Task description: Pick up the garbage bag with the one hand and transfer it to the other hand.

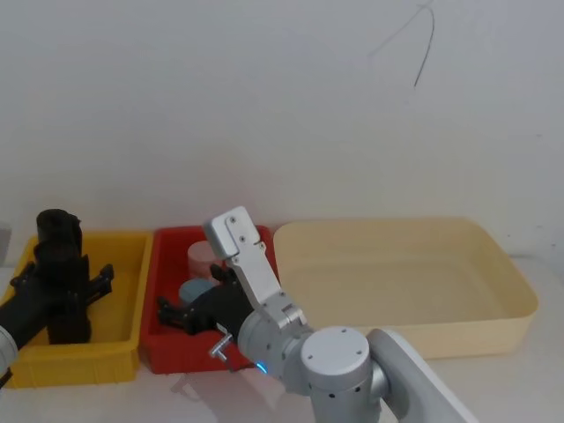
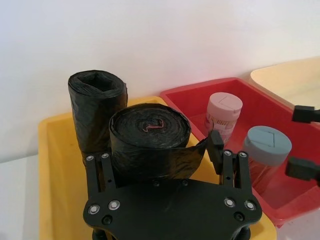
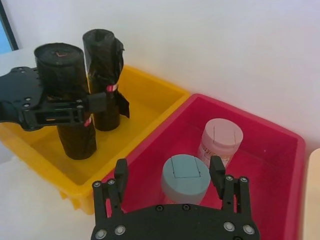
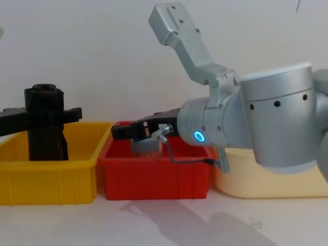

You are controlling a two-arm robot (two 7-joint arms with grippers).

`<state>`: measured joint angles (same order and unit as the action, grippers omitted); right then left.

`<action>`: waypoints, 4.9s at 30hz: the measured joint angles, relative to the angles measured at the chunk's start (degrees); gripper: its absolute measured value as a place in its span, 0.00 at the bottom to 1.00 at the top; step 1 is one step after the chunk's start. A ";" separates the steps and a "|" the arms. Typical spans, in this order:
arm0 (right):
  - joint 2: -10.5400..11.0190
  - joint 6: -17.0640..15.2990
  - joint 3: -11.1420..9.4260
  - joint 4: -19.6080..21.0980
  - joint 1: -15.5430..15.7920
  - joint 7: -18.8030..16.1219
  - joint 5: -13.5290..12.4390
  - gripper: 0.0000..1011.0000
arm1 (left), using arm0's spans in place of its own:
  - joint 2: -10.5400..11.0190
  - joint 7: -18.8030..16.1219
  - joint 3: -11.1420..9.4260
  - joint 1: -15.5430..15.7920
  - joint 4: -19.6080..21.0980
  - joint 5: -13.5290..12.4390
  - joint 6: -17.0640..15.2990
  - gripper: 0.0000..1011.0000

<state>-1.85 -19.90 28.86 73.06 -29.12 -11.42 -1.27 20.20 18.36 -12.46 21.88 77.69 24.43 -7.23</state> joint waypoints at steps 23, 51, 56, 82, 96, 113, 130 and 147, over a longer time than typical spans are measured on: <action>-3.06 0.80 -1.72 -10.94 -5.70 -0.35 0.61 0.99 | 0.00 -0.01 0.00 0.00 0.01 0.00 0.00 0.99; -3.04 -1.56 -1.89 -14.80 -8.03 -3.40 1.49 0.83 | 0.00 -0.01 0.00 0.00 0.01 0.00 0.00 0.99; -3.02 -1.73 -1.87 -14.90 -8.13 -3.59 1.52 0.69 | 0.00 -0.01 0.00 0.00 0.01 0.00 0.00 0.99; -2.95 -2.04 -1.87 -15.13 -8.30 -3.96 1.61 0.66 | 0.00 -0.01 0.00 0.00 0.01 -0.01 0.00 0.50; -2.95 -2.11 -1.87 -15.17 -8.30 -4.00 1.60 0.66 | 0.00 -0.01 0.00 0.00 0.01 -0.01 0.00 0.44; -2.77 -1.38 -2.44 -13.49 -7.64 -4.35 1.39 0.66 | 0.05 -0.36 0.04 0.14 1.00 -0.17 0.00 0.44; -1.53 1.06 -6.82 -2.16 -5.10 -4.72 -2.55 0.66 | -0.06 0.06 -0.80 6.32 6.84 -1.03 -2.15 0.44; 0.79 3.28 -11.54 6.02 -3.56 1.94 -1.47 0.66 | -3.47 10.86 -5.49 19.78 -4.30 1.21 0.96 0.44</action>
<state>-1.06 -16.62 17.32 79.08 -32.69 -9.48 -2.74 16.73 29.22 -17.95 41.66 73.39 25.65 -6.26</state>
